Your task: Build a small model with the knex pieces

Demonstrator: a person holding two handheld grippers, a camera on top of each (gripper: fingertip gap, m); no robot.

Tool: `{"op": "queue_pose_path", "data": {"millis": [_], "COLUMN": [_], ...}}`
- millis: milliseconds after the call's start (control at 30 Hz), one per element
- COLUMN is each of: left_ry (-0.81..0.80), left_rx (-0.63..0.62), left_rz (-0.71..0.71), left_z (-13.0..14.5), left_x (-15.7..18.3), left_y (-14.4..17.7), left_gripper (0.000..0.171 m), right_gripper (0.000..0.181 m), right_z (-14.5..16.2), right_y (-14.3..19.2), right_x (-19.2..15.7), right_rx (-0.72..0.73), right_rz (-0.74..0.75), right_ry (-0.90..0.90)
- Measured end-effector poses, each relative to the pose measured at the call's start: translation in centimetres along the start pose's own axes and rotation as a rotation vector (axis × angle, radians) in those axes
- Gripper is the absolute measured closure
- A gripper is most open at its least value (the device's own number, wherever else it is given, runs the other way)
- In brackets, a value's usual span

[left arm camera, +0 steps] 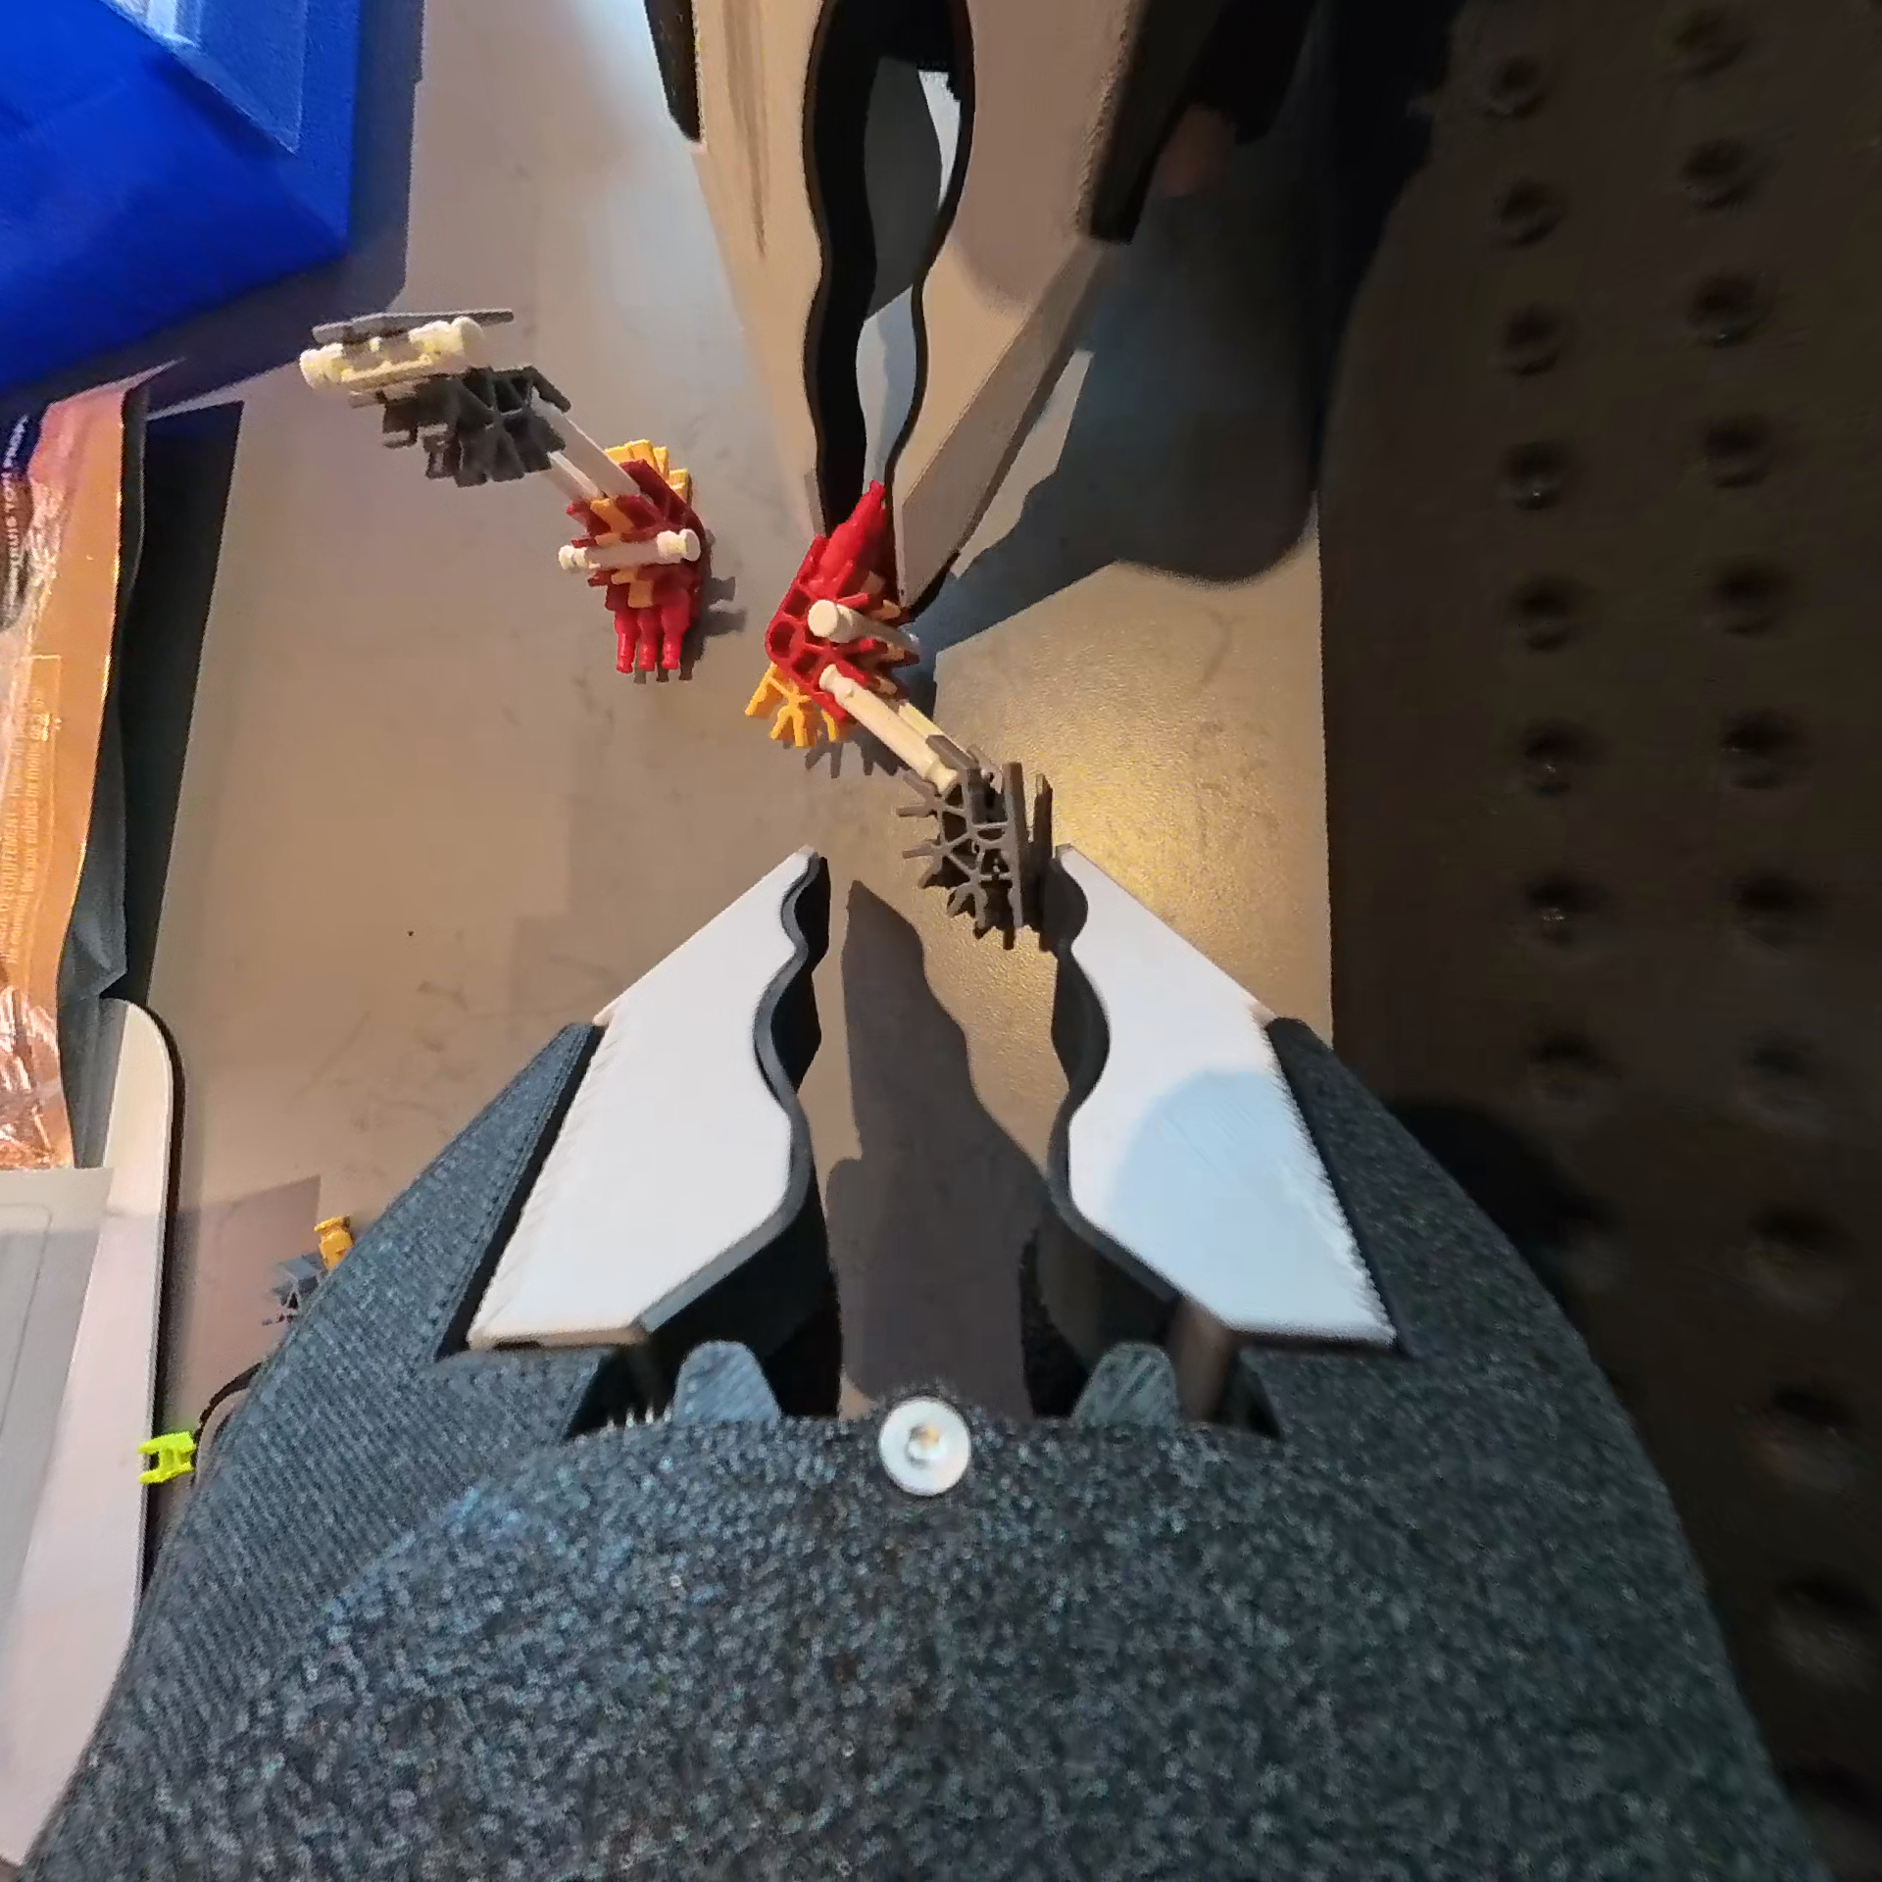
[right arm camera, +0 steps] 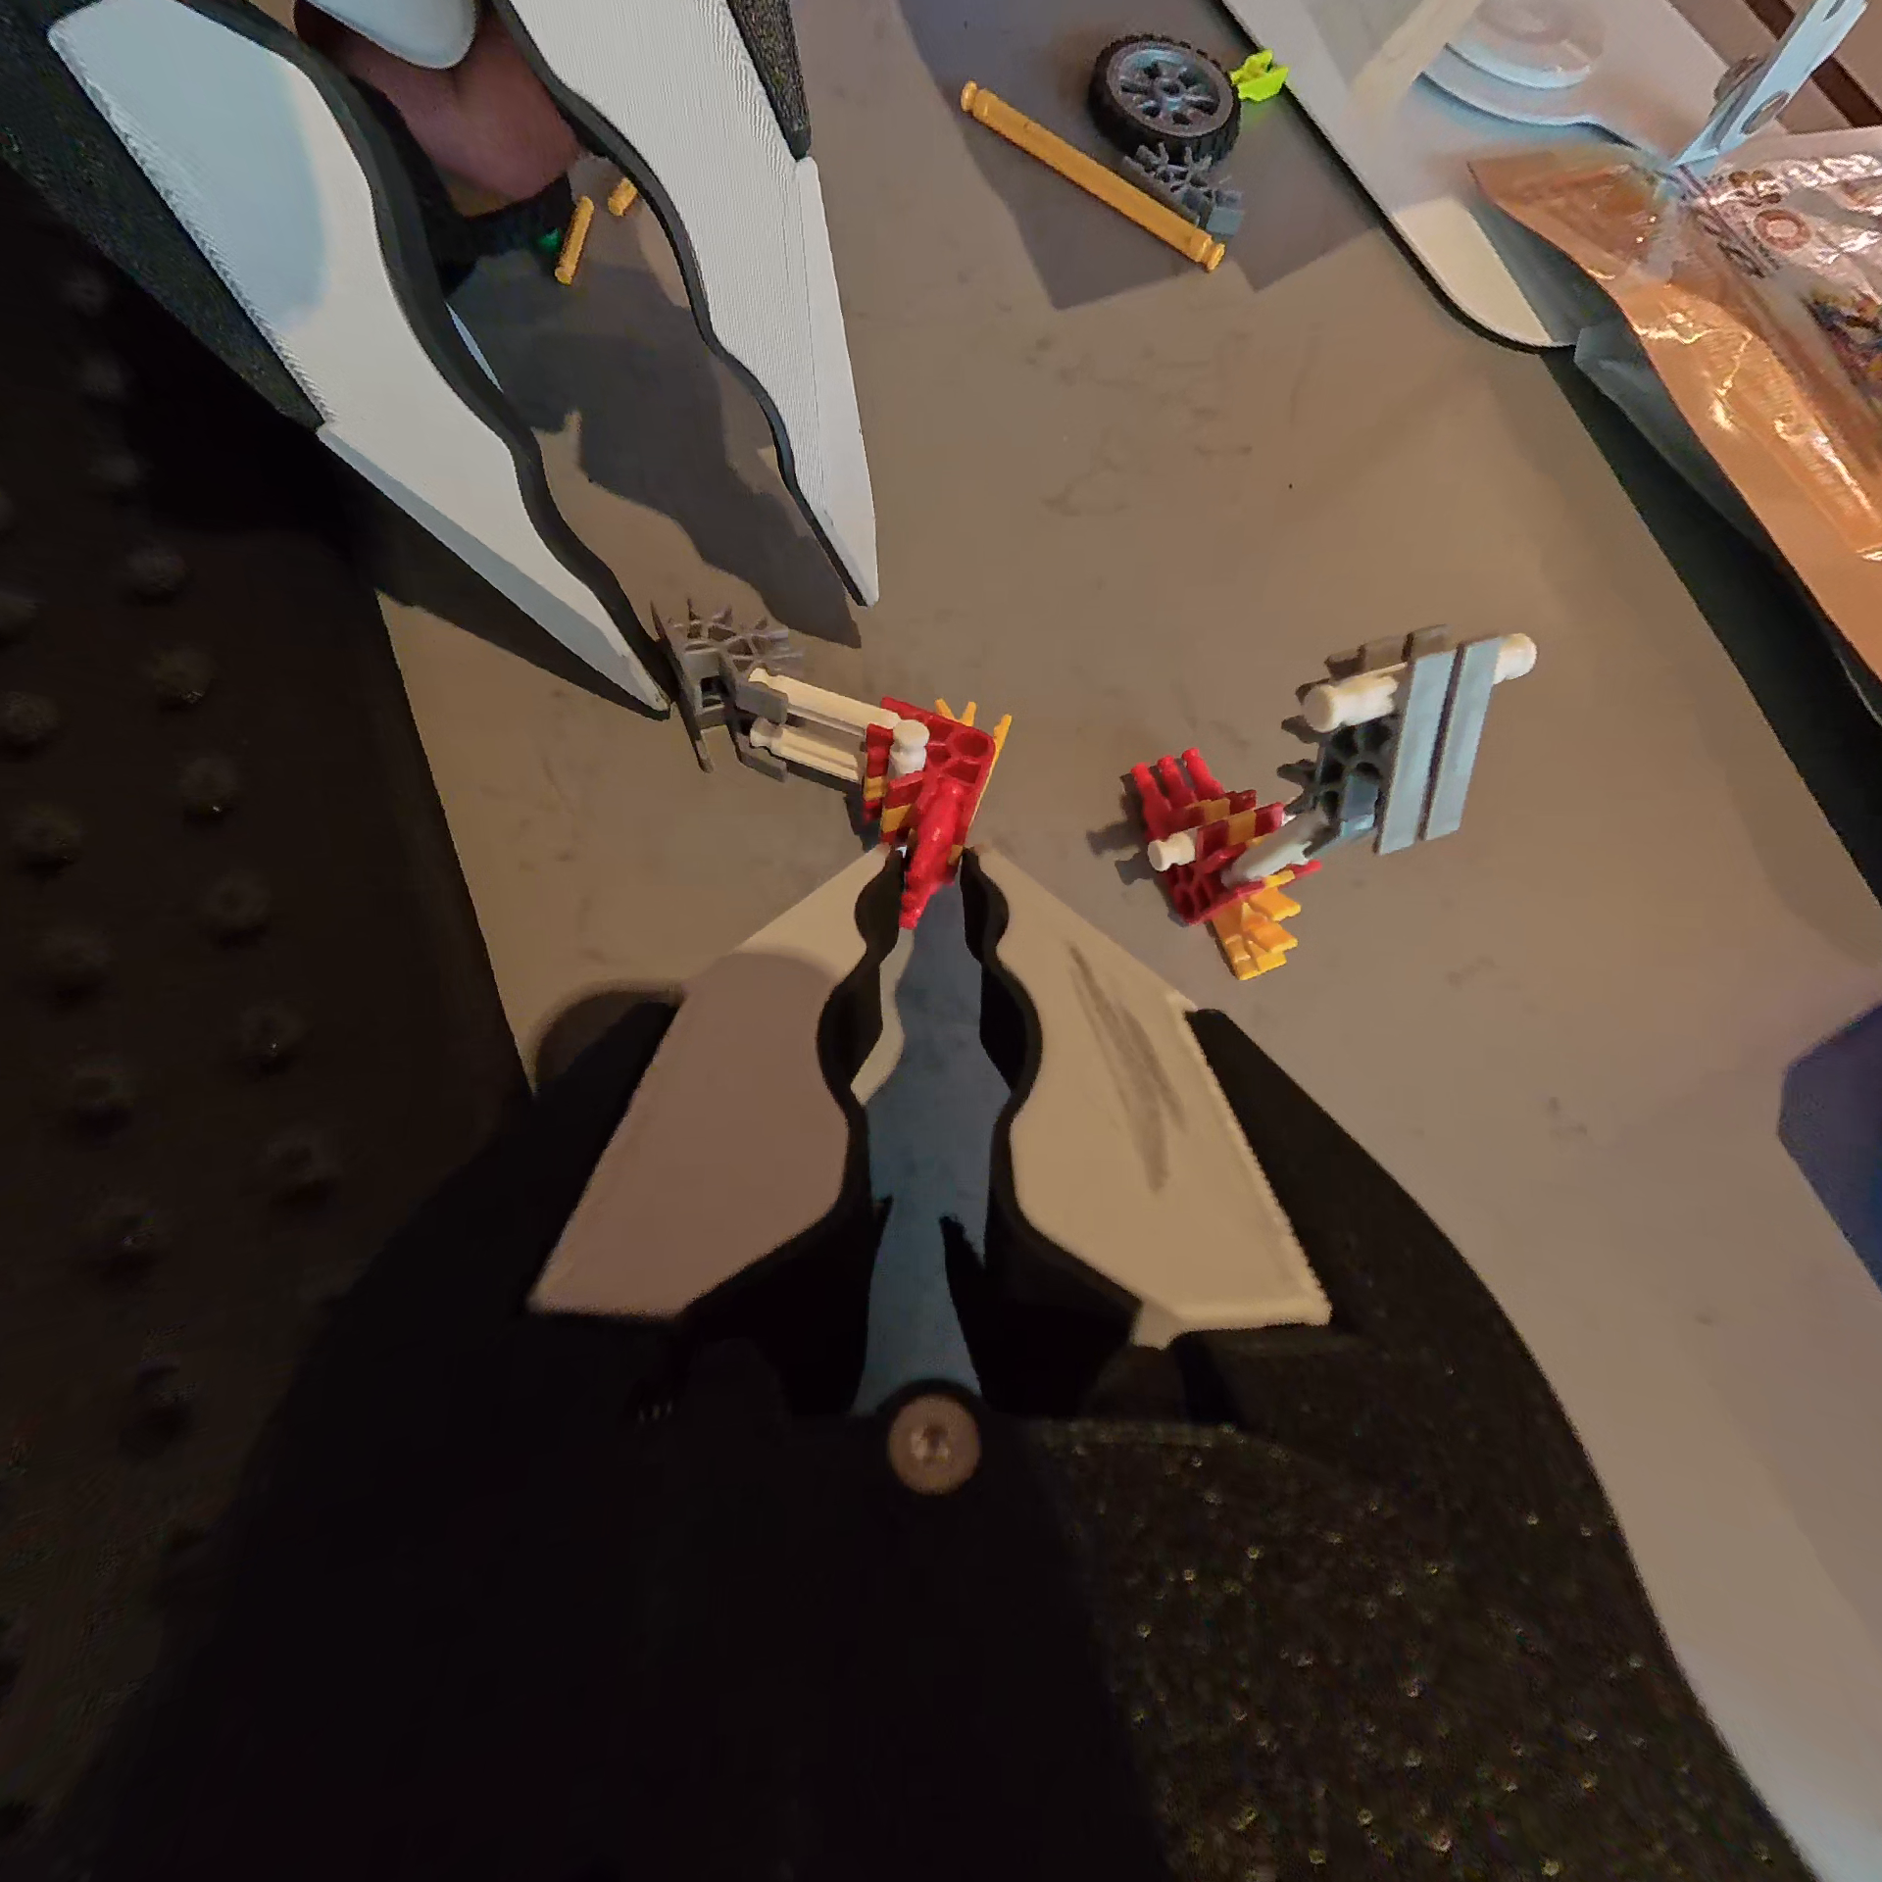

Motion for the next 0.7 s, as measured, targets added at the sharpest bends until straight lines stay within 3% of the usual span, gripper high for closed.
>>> {"op": "queue_pose_path", "data": {"millis": [267,467,567,700], "left_ry": [-0.002,-0.016,-0.012,-0.007], "left_rx": [0.002,0.005,0.005,0.002], "left_rz": [0.000,-0.008,-0.007,-0.003], "left_z": [0.0,0.0,0.0,0.0], "left_x": [0.2,0.3,0.3,0.3], "left_y": [0.0,0.1,0.1,0.1], "left_gripper": [0.132,0.133,0.133,0.134], "right_gripper": [0.150,0.154,0.159,0.161], "right_z": [-0.1,-1.4,-2.0,-2.2], "right_y": [0.5,2.2,1.2,-0.5], "right_x": [-0.2,-2.1,-3.5,-3.8], "right_rx": [-0.014,0.008,-0.043,-0.068], "right_rz": [0.023,0.051,0.016,-0.009], "right_ry": [0.008,0.172,0.271,0.273]}}
Point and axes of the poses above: each gripper's, where its closed fingertips meet, y back along the fingers, z out of its underside, x = y × z across the jaws, the point moved 9 cm from there along y, back along the fingers, and after that the axes turned 5 degrees about -z, right-handed, at the moved point
